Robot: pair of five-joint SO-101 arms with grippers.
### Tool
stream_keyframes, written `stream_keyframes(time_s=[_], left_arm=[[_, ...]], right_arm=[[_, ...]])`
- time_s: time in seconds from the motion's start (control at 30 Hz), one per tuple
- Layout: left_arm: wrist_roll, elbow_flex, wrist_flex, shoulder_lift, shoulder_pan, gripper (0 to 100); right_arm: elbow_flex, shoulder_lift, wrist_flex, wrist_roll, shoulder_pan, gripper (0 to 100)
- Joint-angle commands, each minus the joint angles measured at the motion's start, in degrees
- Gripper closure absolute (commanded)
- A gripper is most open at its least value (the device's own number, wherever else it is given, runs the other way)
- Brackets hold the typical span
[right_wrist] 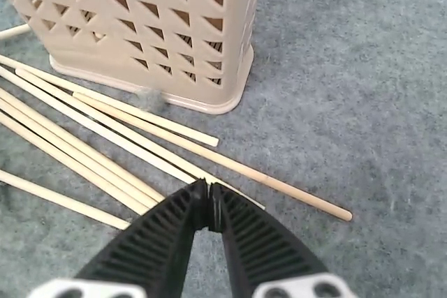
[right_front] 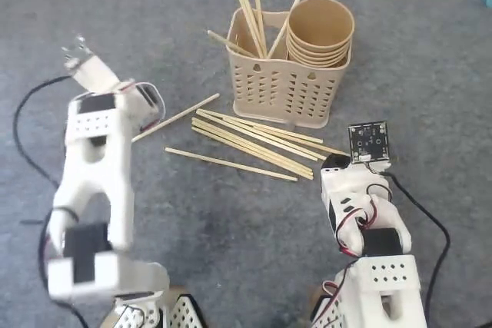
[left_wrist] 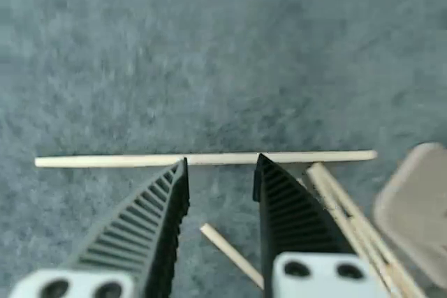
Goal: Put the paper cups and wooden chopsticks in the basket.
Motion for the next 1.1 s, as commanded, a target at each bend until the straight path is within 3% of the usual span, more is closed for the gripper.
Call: stream_keyframes(time_s=[0.0,0.37,0.57,0.7,1.07], left_arm=[[-3.8,-7.4,0.3,6.0,-0.4,85],[-36.1,-14.0,0.2,14.5,0.4,85],[-48.4,-13.9,0.2,16.6,0.3,85],[-53.5,-14.0,-0.2,17.6,0.3,85],[-55.1,-15.1,0.4,17.4,0.6,85]], right_arm=[[-0.6,-1.2,-1.4,0.7,-0.2,98.9],[-0.7,-1.2,-1.4,0.7,-0.2,98.9],[-0.8,-1.2,-1.4,0.7,-0.2,98.9],[-0.8,-1.2,-1.4,0.7,-0.2,98.9],[-0.8,-1.2,-1.4,0.7,-0.2,98.9]])
